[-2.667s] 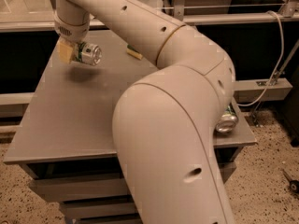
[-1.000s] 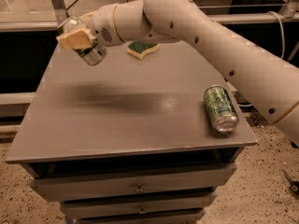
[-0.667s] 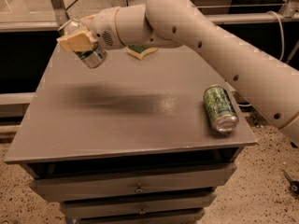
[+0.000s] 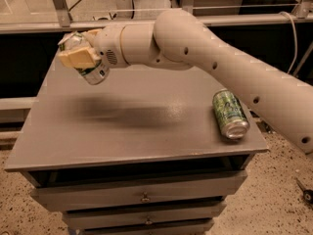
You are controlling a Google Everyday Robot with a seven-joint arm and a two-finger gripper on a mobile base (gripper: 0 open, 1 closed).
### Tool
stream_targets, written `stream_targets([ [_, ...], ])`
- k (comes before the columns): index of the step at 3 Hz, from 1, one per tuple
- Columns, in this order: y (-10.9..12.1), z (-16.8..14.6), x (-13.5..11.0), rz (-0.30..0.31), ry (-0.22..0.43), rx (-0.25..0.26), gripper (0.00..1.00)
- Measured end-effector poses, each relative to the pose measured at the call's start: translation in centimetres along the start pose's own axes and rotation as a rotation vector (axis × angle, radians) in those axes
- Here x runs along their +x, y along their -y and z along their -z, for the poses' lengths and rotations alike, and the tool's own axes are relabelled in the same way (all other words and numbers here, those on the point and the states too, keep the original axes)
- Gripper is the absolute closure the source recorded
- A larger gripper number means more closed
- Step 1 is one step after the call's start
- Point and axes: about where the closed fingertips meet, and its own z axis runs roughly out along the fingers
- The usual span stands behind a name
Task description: Pick 7up can
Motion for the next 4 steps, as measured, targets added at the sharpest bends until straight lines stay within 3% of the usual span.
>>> stream_targets([
  [4, -0.6, -5.3, 2.9, -0.041, 0.254, 0.084, 1.0],
])
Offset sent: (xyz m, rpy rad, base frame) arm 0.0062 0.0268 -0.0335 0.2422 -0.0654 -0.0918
